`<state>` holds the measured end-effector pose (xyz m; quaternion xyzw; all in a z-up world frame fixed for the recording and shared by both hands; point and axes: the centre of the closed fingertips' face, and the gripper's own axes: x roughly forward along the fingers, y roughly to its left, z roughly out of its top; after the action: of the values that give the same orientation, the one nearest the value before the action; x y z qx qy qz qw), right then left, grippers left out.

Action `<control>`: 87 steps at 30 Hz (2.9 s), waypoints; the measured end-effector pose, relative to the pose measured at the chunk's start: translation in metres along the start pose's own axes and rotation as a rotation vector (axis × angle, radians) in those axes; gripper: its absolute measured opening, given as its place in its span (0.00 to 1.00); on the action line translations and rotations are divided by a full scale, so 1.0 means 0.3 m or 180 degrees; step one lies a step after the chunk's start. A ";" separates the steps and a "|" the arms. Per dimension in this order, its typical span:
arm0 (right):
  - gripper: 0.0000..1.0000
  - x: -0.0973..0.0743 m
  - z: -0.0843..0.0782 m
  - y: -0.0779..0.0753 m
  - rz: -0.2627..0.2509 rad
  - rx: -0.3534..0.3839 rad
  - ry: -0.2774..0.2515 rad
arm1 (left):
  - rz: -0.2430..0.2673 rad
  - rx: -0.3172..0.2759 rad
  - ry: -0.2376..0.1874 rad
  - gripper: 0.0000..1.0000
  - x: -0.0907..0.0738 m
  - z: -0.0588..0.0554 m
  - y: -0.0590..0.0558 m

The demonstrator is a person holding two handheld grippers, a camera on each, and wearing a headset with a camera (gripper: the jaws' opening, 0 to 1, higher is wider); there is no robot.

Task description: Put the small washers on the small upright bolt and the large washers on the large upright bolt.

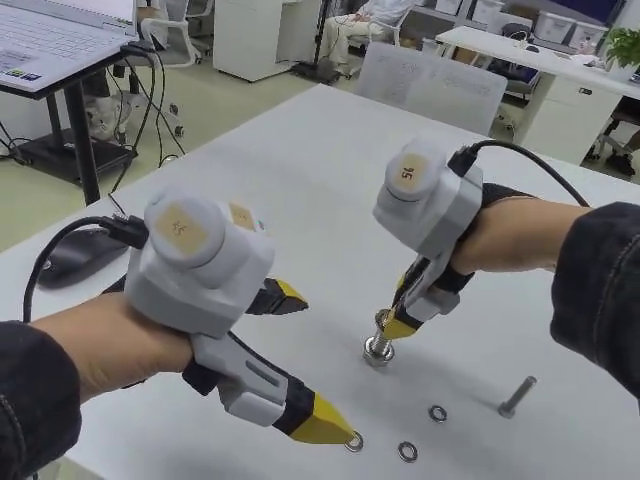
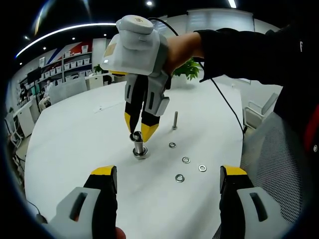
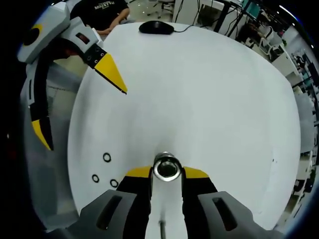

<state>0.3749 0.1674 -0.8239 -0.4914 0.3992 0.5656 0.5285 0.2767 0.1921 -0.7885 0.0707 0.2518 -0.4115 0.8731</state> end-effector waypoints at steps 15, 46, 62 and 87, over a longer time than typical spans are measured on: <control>0.23 0.033 -0.007 -0.008 0.0020 -0.0016 0.0048 | 0.0005 -0.0005 -0.0004 0.85 -0.003 0.000 -0.001; 0.23 0.111 -0.021 0.003 0.0061 0.0086 0.0047 | -0.0009 -0.0016 0.0027 0.84 -0.004 -0.008 -0.003; 0.23 0.134 -0.027 -0.003 0.0074 0.0124 0.0062 | -0.0005 -0.0016 0.0024 0.84 0.000 -0.007 -0.002; 0.24 0.142 -0.022 0.003 0.0076 0.0070 0.0093 | -0.0012 -0.0015 0.0029 0.84 0.000 -0.011 -0.004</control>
<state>0.3766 0.1697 -0.8669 -0.4889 0.4189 0.5602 0.5211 0.2745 0.1926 -0.7913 0.0700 0.2569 -0.4123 0.8713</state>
